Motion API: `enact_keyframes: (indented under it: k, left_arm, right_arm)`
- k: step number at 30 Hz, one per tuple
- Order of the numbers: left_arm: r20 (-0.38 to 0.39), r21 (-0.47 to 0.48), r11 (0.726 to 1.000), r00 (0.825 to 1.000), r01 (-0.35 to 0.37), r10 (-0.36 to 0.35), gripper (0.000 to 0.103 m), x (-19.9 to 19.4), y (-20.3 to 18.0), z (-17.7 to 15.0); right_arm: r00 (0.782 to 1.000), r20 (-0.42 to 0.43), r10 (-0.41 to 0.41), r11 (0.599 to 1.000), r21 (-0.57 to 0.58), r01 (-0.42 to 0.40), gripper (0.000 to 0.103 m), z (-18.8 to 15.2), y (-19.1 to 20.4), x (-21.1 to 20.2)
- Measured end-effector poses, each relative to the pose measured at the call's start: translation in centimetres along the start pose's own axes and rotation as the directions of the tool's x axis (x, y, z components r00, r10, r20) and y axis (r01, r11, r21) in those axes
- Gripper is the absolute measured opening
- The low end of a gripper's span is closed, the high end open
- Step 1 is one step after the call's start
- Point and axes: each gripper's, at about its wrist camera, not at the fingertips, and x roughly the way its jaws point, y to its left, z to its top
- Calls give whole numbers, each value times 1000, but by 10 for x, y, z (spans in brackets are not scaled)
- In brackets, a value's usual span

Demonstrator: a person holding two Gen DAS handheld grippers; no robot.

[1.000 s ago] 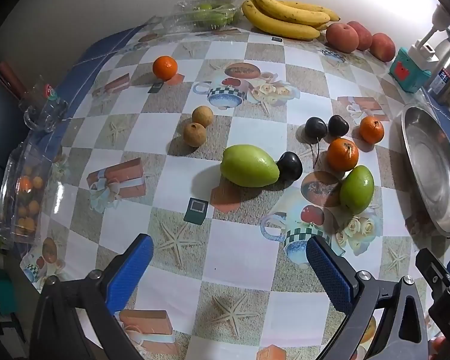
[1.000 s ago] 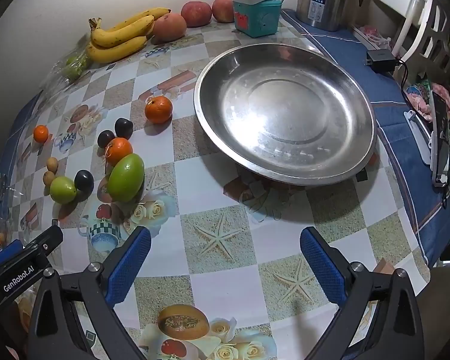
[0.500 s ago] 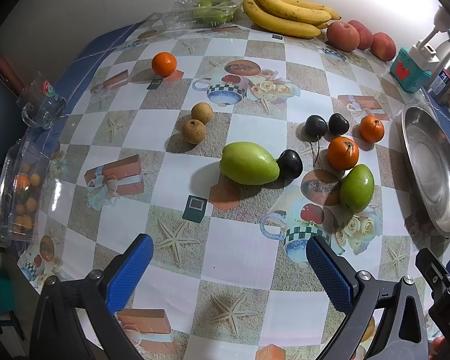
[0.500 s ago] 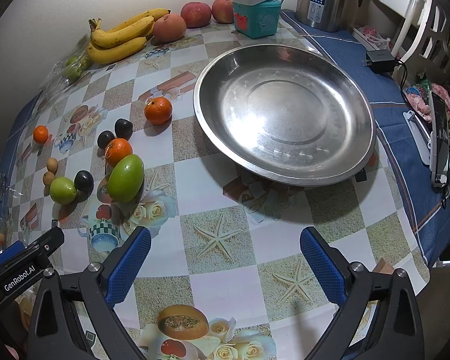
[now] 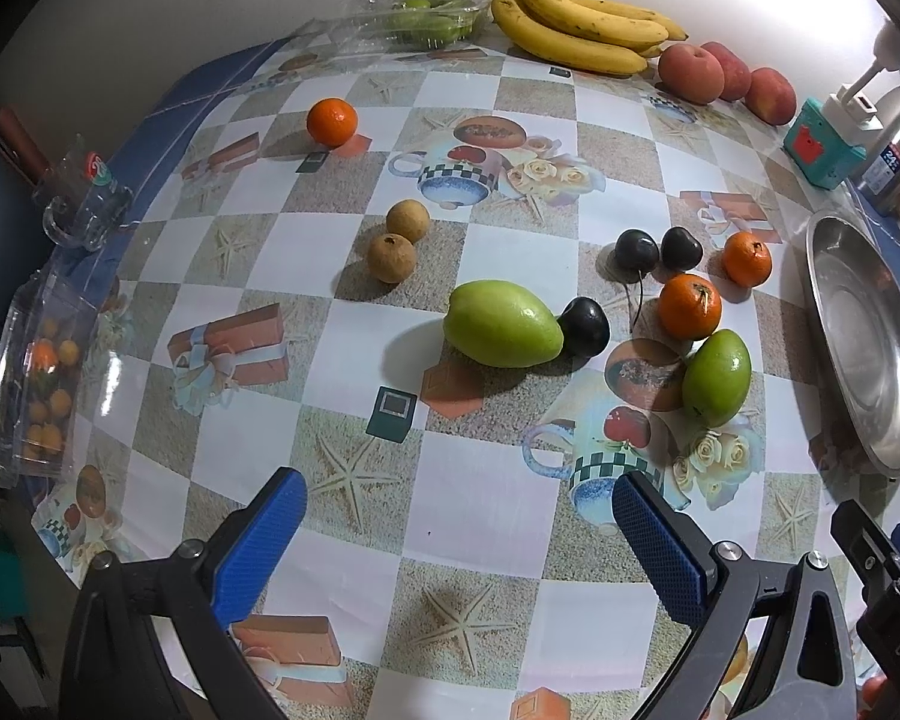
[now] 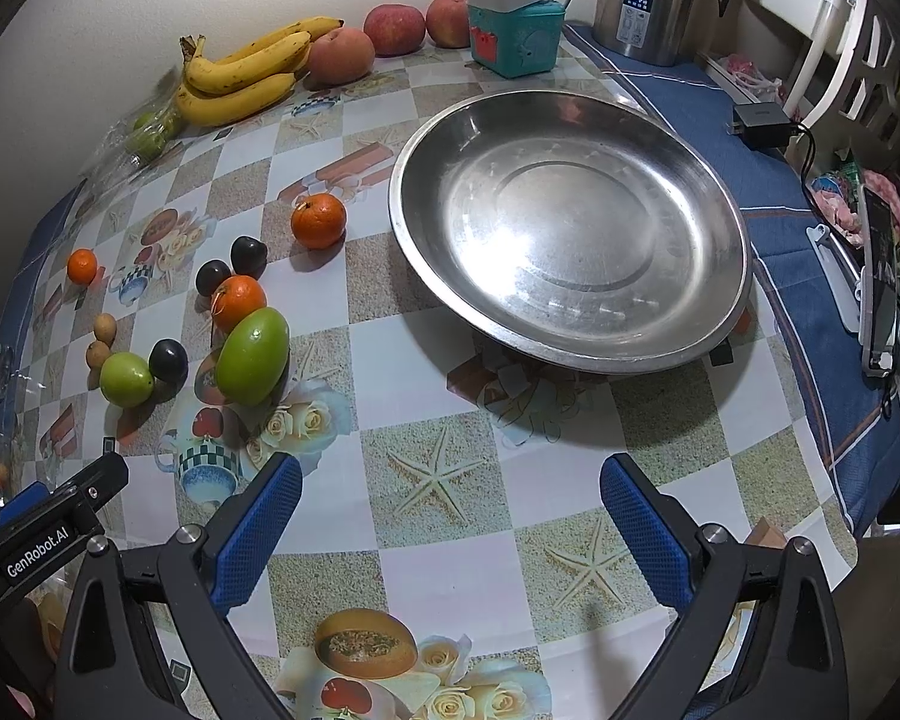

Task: Organize fruits
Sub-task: 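Move both tools forward toward the green fruits on the table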

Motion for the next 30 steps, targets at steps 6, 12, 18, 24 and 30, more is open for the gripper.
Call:
enact_keyframes:
  k: [6,12,18,24,30]
  left_arm:
    - [-13,7,1000,1000,-16,16,103,1,1,-1]
    - [-4,9,1000,1000,-29,29,103,1,2,-1]
    - [-20,2,1000,999,-30,30,103,2,2,0]
    - [11,-2,999,999,-32,32,103,-2,2,5]
    - [87,36,994,992,-100,96,103,-6,-3,25]
  right_arm:
    - [1000,-1,-1,1000,0,1,100,0,0,0]
    - [1000,-2,-1,1000,-1,1,100,1,1,1]
    - [1000,-1,-3,1000,-2,3,100,0,1,1]
    - [1000,16,17,1000,-22,-16,100,4,5,-3]
    - [999,44,30,998,-62,-28,100,15,16,-8]
